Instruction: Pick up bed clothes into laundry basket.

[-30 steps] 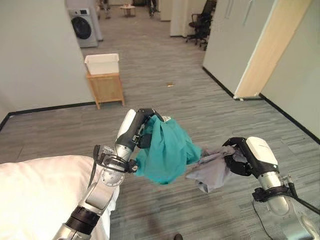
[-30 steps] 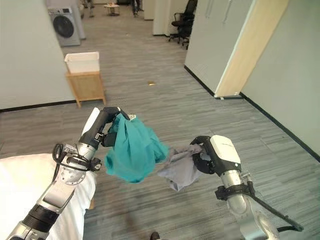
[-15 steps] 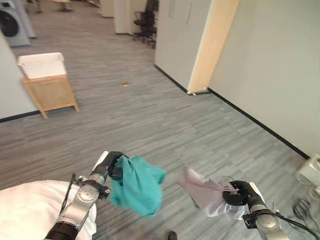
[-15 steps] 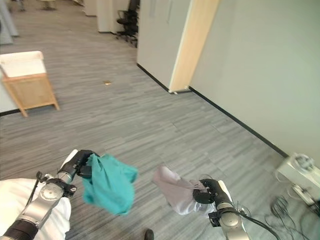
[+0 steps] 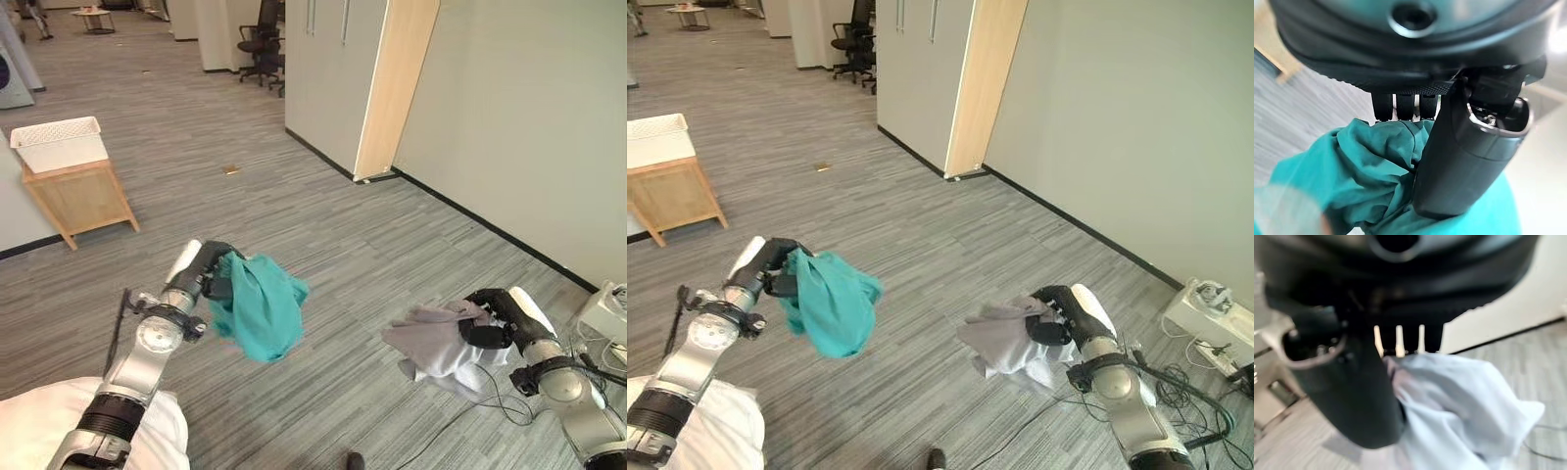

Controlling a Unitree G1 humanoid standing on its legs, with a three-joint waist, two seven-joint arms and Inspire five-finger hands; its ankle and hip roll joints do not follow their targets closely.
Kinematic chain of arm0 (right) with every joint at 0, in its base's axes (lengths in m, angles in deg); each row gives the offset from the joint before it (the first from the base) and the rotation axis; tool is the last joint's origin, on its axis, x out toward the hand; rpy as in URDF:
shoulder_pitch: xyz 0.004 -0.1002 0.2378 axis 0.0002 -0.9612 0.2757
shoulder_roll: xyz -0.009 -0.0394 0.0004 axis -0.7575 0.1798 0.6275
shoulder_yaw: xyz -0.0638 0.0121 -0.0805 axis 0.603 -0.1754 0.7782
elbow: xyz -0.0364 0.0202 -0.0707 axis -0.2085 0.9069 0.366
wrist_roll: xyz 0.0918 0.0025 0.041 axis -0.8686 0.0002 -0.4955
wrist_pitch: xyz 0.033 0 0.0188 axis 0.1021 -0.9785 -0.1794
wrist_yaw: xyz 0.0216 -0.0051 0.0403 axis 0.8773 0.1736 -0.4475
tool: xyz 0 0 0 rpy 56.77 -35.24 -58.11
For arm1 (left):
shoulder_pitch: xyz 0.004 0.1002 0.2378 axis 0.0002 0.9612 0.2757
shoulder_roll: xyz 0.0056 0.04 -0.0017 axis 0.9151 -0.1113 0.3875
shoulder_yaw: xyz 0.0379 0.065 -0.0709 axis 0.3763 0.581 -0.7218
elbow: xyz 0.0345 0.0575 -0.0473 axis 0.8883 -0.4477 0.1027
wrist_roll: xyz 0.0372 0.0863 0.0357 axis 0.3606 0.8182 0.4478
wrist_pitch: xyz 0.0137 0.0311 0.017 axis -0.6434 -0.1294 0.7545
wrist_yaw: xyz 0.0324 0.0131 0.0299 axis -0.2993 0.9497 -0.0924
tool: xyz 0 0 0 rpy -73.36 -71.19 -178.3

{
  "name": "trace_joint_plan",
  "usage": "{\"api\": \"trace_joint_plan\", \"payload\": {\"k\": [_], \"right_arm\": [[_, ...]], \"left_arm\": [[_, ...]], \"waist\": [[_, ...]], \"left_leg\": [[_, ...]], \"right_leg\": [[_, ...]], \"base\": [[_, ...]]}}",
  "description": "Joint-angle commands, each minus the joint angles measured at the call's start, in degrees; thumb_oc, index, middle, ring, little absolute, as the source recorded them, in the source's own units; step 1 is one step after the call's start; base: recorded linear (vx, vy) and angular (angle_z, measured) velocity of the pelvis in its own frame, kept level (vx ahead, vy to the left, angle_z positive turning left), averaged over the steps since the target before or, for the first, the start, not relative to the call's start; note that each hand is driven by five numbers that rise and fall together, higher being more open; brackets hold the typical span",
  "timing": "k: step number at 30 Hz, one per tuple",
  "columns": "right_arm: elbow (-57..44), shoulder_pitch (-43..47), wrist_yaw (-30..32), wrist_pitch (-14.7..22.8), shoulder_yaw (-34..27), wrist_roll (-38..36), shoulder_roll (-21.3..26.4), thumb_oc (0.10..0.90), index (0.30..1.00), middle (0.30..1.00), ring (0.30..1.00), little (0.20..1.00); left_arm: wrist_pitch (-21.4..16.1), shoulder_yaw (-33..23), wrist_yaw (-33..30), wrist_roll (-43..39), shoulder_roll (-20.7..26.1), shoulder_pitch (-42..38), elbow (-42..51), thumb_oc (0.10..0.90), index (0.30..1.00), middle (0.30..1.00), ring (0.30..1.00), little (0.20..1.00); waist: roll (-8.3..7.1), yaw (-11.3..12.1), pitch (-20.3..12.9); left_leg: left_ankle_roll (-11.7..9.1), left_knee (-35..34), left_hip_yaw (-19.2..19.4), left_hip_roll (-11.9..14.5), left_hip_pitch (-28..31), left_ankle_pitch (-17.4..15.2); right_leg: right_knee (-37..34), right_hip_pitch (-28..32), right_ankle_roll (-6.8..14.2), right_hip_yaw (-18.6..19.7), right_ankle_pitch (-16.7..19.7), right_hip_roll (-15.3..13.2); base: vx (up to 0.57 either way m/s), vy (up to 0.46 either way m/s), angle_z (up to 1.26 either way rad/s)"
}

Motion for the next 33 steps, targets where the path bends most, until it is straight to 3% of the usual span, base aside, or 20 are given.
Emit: {"api": "trace_joint_plan", "payload": {"k": [1,3,5,6,7,8,10,11,12,15,18,21,22,24,26,28,30,31,32,33], "right_arm": [[-9.12,12.29,4.49,4.14,-6.46,2.00,5.69,0.400,0.300,0.300,0.300,0.300],[-9.01,13.96,4.64,4.12,-5.02,2.70,6.78,0.400,0.300,0.300,0.300,0.300],[-9.31,16.27,4.94,3.97,-3.00,3.37,7.47,0.400,0.300,0.300,0.300,0.300],[-9.29,16.49,4.95,3.91,-2.82,3.38,7.50,0.400,0.300,0.300,0.300,0.300],[-9.48,18.83,4.97,3.48,-0.46,3.09,8.08,0.400,0.300,0.300,0.300,0.300],[-9.54,19.71,4.53,3.30,0.15,3.17,8.48,0.400,0.300,0.300,0.300,0.300],[-9.56,21.74,3.53,3.07,1.79,2.85,8.54,0.400,0.300,0.300,0.300,0.300],[-9.49,21.86,3.54,3.08,1.91,2.83,8.54,0.400,0.300,0.300,0.300,0.300],[-9.43,22.06,3.13,3.22,2.65,2.56,9.03,0.400,0.300,0.300,0.300,0.300],[-8.32,22.13,2.55,3.15,3.56,2.28,9.68,0.400,0.300,0.300,0.300,0.300],[-7.88,21.78,1.86,3.33,4.35,2.31,9.60,0.400,0.300,0.300,0.300,0.300],[-8.01,22.31,1.56,3.76,5.22,2.62,9.72,0.400,0.300,0.300,0.300,0.300],[-8.01,22.81,1.27,4.04,6.17,3.11,9.44,0.400,0.300,0.300,0.300,0.300],[-8.39,23.04,0.00,3.69,7.35,3.20,8.68,0.400,0.300,0.300,0.300,0.300],[-8.26,21.24,-0.26,2.93,6.97,4.39,7.26,0.400,0.300,0.300,0.300,0.300],[-7.93,19.32,0.29,2.37,5.94,5.56,4.76,0.400,0.300,0.300,0.300,0.300],[-7.44,17.77,1.53,1.91,4.27,6.25,1.65,0.400,0.300,0.300,0.300,0.300],[-7.52,17.61,1.58,1.88,4.11,6.33,1.51,0.400,0.300,0.300,0.300,0.300],[-7.45,17.40,2.79,1.42,3.26,6.30,-0.98,0.400,0.300,0.300,0.300,0.300],[-7.53,17.36,2.81,1.37,3.18,6.35,-1.02,0.400,0.300,0.300,0.300,0.300]], "left_arm": [[-8.59,-4.77,-5.52,-5.36,4.97,-8.49,6.94,0.400,0.300,0.300,0.300,0.300],[-8.73,-5.86,-5.46,-8.39,4.73,-7.01,7.04,0.400,0.300,0.300,0.300,0.300],[-8.35,-7.55,-5.42,-9.87,4.50,-4.92,8.39,0.400,0.300,0.300,0.300,0.300],[-8.26,-7.78,-5.39,-9.88,4.47,-4.73,8.59,0.400,0.300,0.300,0.300,0.300],[-8.58,-8.88,-5.63,-11.79,3.81,-1.88,10.88,0.400,0.300,0.300,0.300,0.300],[-8.88,-9.00,-5.53,-12.35,3.00,-0.50,11.53,0.400,0.300,0.300,0.300,0.300],[-9.29,-9.27,-5.17,-11.71,1.62,1.84,12.69,0.400,0.300,0.300,0.300,0.300],[-9.28,-9.35,-5.16,-11.69,1.60,1.92,12.74,0.400,0.300,0.300,0.300,0.300],[-9.84,-9.40,-4.70,-11.16,1.00,2.83,13.46,0.400,0.300,0.300,0.300,0.300],[-10.08,-9.24,-3.92,-11.59,0.34,3.56,14.14,0.400,0.300,0.300,0.300,0.300],[-9.93,-9.31,-2.72,-11.58,-0.33,5.53,15.56,0.400,0.300,0.300,0.300,0.300],[-9.79,-9.24,-2.52,-12.11,-0.74,6.08,16.03,0.400,0.300,0.300,0.300,0.300],[-9.59,-8.73,-2.81,-12.21,-1.17,6.44,16.08,0.400,0.300,0.300,0.300,0.300],[-8.80,-9.14,-2.55,-12.52,-1.14,7.31,16.39,0.400,0.300,0.300,0.300,0.300],[-8.20,-9.02,-2.16,-12.47,-1.63,8.23,16.59,0.400,0.300,0.300,0.300,0.300],[-7.55,-7.87,-1.61,-11.81,-2.55,8.66,16.30,0.400,0.300,0.300,0.300,0.300],[-7.03,-5.98,-1.31,-11.45,-3.62,8.29,16.24,0.400,0.300,0.300,0.300,0.300],[-7.02,-5.86,-1.34,-11.42,-3.51,8.21,16.20,0.400,0.300,0.300,0.300,0.300],[-6.70,-4.25,-1.74,-10.74,-3.95,6.96,16.15,0.400,0.300,0.300,0.300,0.300],[-6.70,-4.18,-1.79,-10.70,-3.93,6.84,16.09,0.400,0.300,0.300,0.300,0.300]], "waist": [[-0.23,1.46,0.56],[0.36,2.23,0.09],[1.10,3.92,1.30],[1.35,3.65,1.49],[0.02,6.00,3.67],[-0.99,7.57,4.52],[-2.46,8.83,5.74],[-2.36,8.81,5.67],[-2.26,10.01,6.40],[-1.53,11.16,6.28],[0.01,11.22,5.51],[0.85,11.56,5.45],[1.44,11.51,5.53],[2.00,10.80,4.16],[2.14,9.99,2.59],[1.08,9.98,1.55],[-0.55,9.31,1.28],[-0.77,9.47,1.28],[-0.53,8.05,1.88],[-0.59,8.16,1.93]], "left_leg": [[-3.34,0.45,-1.64,5.37,2.51,-3.41],[-4.67,2.83,-1.24,8.48,3.41,1.74],[-5.35,13.73,-3.79,13.10,0.52,8.42],[-5.48,14.69,-4.30,13.76,0.02,8.23],[-1.85,29.89,-13.15,13.09,-5.49,6.67],[-0.39,34.05,-16.65,9.60,-8.36,3.78],[2.26,41.12,-18.30,2.74,-15.37,-2.11],[2.35,41.52,-18.27,2.84,-15.57,-2.42],[3.36,40.87,-16.05,-1.83,-19.33,-5.02],[3.94,31.88,-11.73,-4.63,-22.57,-6.66],[3.53,16.88,-5.36,-5.46,-21.93,-1.54],[2.41,6.87,-2.95,-4.48,-21.86,2.46],[2.15,0.98,-0.13,-2.15,-23.09,4.10],[2.85,0.60,1.89,-0.30,-22.48,2.98],[3.02,0.55,3.95,-0.61,-20.30,6.00],[4.43,0.64,4.66,-2.90,-18.23,6.36],[7.17,0.83,5.99,-6.11,-15.83,3.62],[7.48,0.81,6.14,-6.49,-15.77,3.30],[9.51,0.65,6.38,-8.42,-12.15,0.51],[9.72,0.68,6.47,-8.56,-12.24,0.35]], "right_leg": [[0.52,-1.12,5.46,6.86,-2.70,-8.82],[0.73,0.59,3.72,6.57,-6.41,-6.11],[-0.23,4.21,0.06,6.34,-9.58,-1.22],[-0.38,4.44,-0.24,6.12,-9.65,-0.80],[-0.74,7.21,-3.87,6.54,-11.84,1.78],[-0.92,8.49,-4.53,7.56,-12.43,2.30],[-1.12,9.50,-5.17,8.92,-12.79,2.51],[-1.12,9.43,-5.08,8.97,-12.84,2.53],[-1.12,10.04,-5.18,10.45,-13.75,3.22],[-1.12,12.49,-4.48,11.81,-16.82,4.56],[-1.12,14.99,-3.77,10.69,-18.66,6.45],[-1.01,16.97,-3.41,9.75,-20.06,7.05],[0.09,18.98,-2.87,8.38,-21.84,7.15],[0.96,20.51,-2.05,7.66,-23.13,7.24],[2.67,22.19,-1.69,8.26,-23.87,7.19],[9.34,21.57,0.07,8.07,-20.04,5.09],[19.30,19.14,4.45,7.62,-12.10,1.50],[19.77,18.90,4.92,7.85,-12.11,1.04],[30.90,14.15,5.84,7.77,-3.24,-2.29],[31.68,13.64,5.84,8.00,-3.38,-2.55]], "base": [[0.20,-0.450,-0.04],[0.21,-0.462,-0.30],[0.17,-0.475,-0.39],[0.24,-0.622,-0.32],[0.29,-0.634,-0.36],[0.37,-0.713,-0.70],[0.13,-0.273,-0.94],[0.15,-0.175,-0.80],[0.24,-0.123,-0.55],[0.37,-0.073,-0.53],[0.41,0.052,-0.35],[0.36,0.042,0.15],[0.65,0.092,0.20],[0.68,0.075,0.20],[0.71,0.044,0.14],[0.68,0.049,0.05],[0.50,0.106,0.08],[0.53,0.180,0.31],[0.32,0.146,0.23],[0.64,0.218,0.20]]}}
